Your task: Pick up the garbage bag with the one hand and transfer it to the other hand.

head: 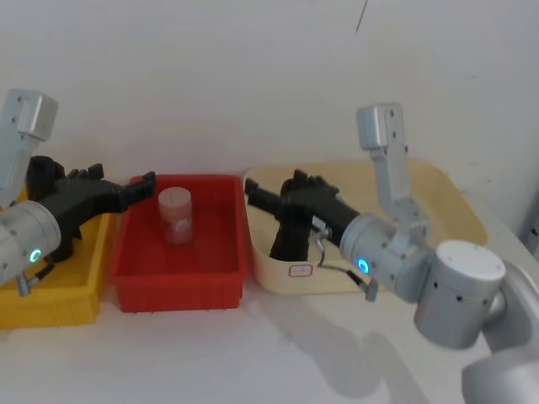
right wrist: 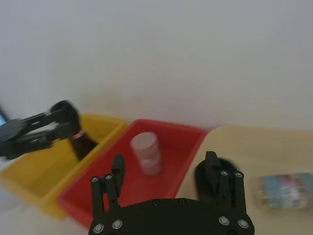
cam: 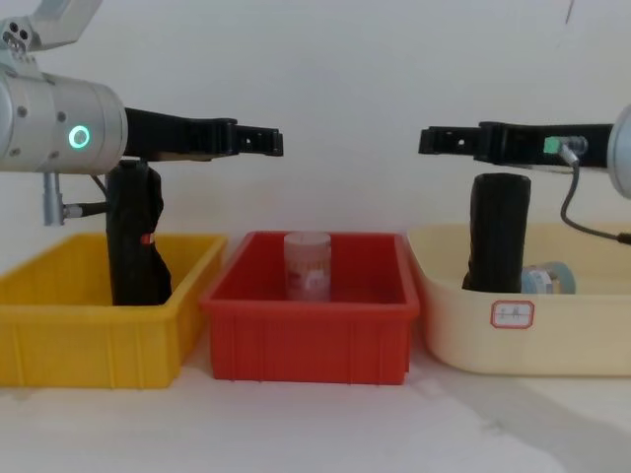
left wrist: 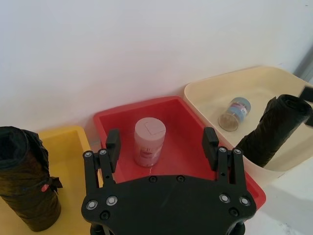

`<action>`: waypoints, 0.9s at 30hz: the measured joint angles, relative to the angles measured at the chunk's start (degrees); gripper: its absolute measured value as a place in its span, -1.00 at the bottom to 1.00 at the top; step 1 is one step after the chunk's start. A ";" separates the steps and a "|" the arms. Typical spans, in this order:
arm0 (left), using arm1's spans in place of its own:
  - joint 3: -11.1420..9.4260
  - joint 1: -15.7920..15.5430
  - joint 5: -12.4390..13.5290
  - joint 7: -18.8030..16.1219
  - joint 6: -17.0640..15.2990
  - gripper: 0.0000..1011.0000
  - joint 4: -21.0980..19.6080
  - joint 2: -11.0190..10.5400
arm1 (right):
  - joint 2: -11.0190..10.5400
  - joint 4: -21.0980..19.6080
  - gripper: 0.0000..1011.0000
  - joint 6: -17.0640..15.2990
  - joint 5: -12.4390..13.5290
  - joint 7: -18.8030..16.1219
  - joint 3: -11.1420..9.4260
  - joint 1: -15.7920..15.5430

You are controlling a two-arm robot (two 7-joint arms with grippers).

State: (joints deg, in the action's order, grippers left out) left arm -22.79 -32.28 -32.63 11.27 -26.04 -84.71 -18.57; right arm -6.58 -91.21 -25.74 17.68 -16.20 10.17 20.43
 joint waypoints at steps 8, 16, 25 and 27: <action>0.00 0.00 0.00 0.00 0.00 0.98 0.00 0.00 | -0.91 -4.86 0.98 -0.85 2.54 -2.93 0.57 -4.66; 0.00 0.00 0.01 0.00 0.00 0.98 0.00 0.00 | -1.31 -7.16 0.98 -1.25 3.71 -4.26 0.86 -6.88; 0.00 0.00 0.00 0.00 0.00 0.98 0.00 0.00 | -1.59 -8.57 0.98 -1.51 4.42 -5.12 1.02 -8.27; 0.00 0.00 0.00 0.00 0.00 0.98 0.00 0.00 | -1.61 -8.72 0.98 -1.54 4.50 -5.19 1.04 -8.40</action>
State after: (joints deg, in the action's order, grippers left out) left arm -22.79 -32.28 -32.63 11.27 -26.04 -84.71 -18.57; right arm -8.18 -99.93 -27.28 22.18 -21.39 11.20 12.03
